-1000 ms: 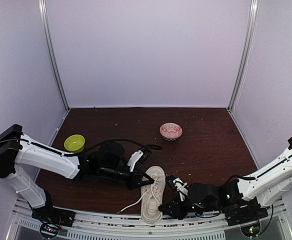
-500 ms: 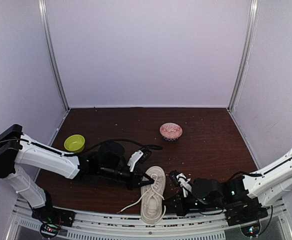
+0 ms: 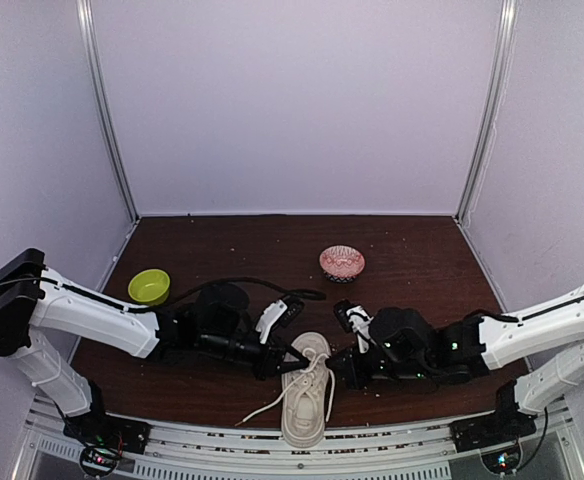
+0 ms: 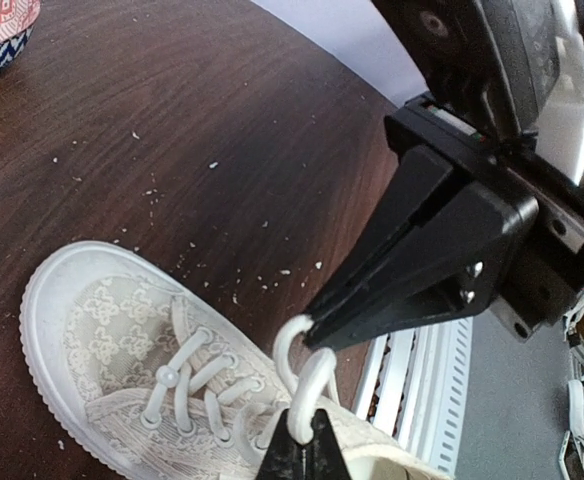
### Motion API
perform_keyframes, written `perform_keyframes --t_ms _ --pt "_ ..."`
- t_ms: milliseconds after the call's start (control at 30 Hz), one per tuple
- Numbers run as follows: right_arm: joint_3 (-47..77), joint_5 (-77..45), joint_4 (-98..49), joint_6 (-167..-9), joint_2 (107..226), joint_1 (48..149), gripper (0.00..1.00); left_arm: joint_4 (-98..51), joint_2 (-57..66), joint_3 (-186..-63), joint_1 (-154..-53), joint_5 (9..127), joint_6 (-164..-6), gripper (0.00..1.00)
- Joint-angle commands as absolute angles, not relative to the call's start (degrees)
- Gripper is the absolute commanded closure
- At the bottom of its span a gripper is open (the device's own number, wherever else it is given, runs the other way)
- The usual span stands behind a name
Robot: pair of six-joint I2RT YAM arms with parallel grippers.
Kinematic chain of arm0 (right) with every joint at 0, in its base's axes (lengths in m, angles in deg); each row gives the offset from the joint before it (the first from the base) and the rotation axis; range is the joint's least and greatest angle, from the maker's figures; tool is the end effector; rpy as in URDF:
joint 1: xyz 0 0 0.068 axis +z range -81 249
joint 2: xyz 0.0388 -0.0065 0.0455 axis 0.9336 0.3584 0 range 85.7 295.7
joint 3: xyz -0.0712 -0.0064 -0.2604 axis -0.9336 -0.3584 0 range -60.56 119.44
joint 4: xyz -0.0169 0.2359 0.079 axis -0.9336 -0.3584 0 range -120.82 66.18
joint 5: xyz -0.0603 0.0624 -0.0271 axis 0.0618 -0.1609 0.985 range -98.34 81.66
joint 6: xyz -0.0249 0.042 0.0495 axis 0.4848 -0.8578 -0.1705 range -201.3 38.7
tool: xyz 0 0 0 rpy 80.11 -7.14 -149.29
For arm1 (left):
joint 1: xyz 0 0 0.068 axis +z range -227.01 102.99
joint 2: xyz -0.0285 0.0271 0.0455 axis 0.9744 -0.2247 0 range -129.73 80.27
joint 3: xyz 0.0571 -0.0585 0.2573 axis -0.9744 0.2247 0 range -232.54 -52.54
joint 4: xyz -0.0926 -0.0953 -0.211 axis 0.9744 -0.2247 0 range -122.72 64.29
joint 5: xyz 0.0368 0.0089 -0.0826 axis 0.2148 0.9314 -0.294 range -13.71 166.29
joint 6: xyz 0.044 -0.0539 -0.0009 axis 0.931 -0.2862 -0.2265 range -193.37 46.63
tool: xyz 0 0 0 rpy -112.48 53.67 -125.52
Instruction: Tie the shoes
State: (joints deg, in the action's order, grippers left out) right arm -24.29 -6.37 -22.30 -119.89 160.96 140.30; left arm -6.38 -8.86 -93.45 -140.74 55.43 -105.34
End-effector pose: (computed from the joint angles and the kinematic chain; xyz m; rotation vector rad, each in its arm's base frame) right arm 0.0901 0.2600 0.1872 -0.6617 2.3281 0.9536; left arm 0.1264 -0.3016 0.1802 0.8857 2.1833 -1.3145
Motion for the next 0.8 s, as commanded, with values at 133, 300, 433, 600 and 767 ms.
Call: perform_keyframes --t_ms 133,300,433,600,767 --pt "-20.17 -13.12 -20.54 -117.09 167.00 140.03 1.00 -4.22 -6.98 -93.59 -140.46 53.92 -103.63 1.00" --pt "-20.99 -13.87 -19.29 -118.03 167.79 140.08 1.00 -3.08 -6.16 -91.85 -140.47 50.63 -102.58 1.00" --pt "-21.91 -14.06 -18.64 -118.46 167.79 140.08 1.00 -3.56 -6.46 -90.86 -140.81 46.11 -101.65 0.92" --pt "-22.33 -14.06 -18.32 -118.58 167.68 140.09 1.00 -5.85 -3.12 -88.63 -141.09 47.28 -100.95 0.73" --pt "-22.41 -14.06 -18.29 -118.75 167.79 140.09 1.00 -10.40 1.72 -87.61 -140.48 55.98 -101.89 0.63"
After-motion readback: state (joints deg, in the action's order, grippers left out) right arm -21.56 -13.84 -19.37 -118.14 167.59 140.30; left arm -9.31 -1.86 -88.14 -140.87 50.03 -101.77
